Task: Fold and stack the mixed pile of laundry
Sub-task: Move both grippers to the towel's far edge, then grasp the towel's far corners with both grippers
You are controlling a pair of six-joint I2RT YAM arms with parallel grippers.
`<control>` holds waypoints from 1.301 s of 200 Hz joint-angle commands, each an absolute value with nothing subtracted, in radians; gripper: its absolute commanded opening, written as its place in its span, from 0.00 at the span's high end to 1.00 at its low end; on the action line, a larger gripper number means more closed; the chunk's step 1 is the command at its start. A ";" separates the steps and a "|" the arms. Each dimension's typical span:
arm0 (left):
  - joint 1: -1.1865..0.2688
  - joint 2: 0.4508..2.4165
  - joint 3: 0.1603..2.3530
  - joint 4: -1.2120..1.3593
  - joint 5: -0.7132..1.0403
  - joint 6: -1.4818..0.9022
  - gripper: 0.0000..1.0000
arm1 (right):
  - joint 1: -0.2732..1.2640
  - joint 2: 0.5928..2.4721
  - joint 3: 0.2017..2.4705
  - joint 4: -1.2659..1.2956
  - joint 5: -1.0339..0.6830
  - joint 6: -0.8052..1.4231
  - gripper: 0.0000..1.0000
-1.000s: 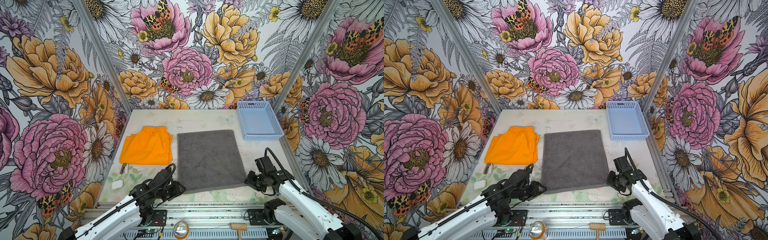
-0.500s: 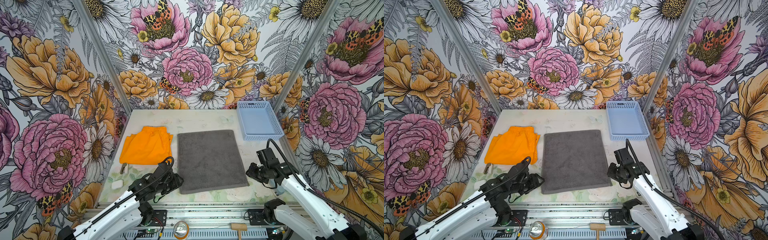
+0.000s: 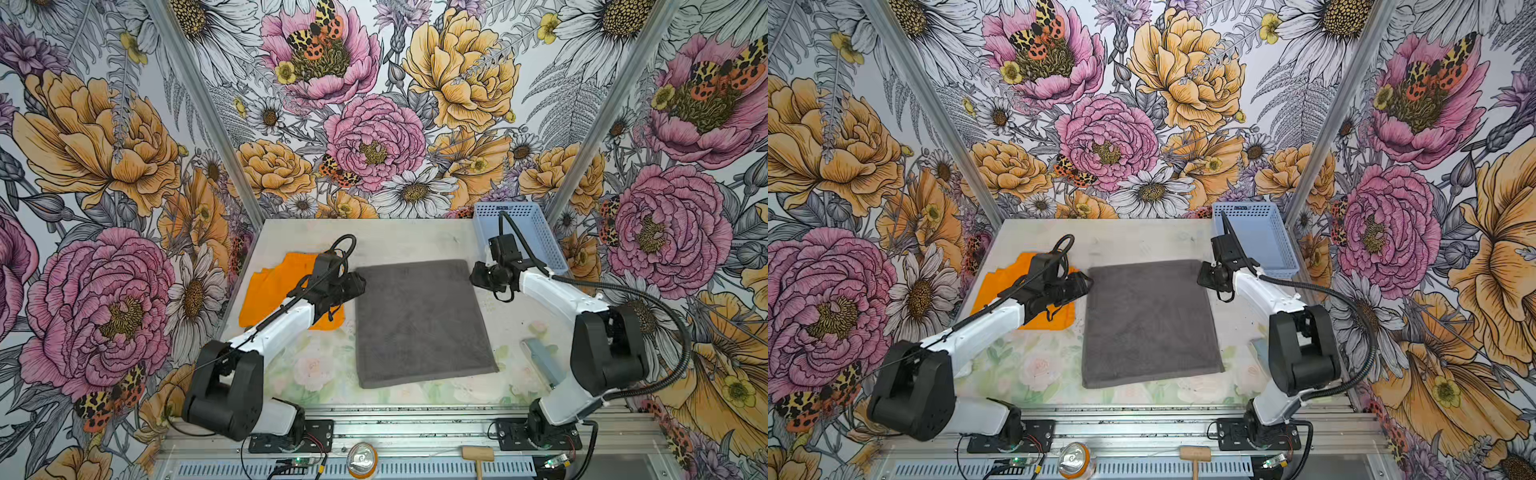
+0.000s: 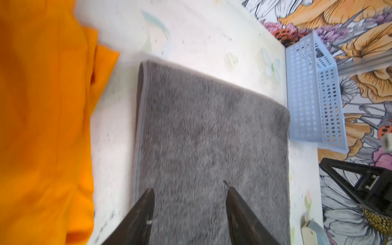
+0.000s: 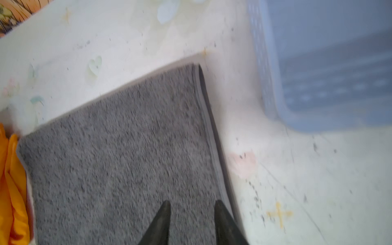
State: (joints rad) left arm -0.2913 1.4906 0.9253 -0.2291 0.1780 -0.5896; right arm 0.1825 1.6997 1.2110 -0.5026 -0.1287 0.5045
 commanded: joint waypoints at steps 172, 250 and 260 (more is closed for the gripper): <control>-0.225 2.028 1.245 -0.162 0.209 -0.389 0.62 | 0.173 2.239 1.713 -0.550 -0.008 0.350 0.74; -0.228 1.918 1.222 -0.162 0.172 -0.363 0.48 | 0.172 2.206 1.717 -0.569 0.005 0.334 0.69; -0.228 1.918 1.221 -0.162 0.170 -0.360 0.48 | 0.171 2.209 1.720 -0.572 0.002 0.333 0.68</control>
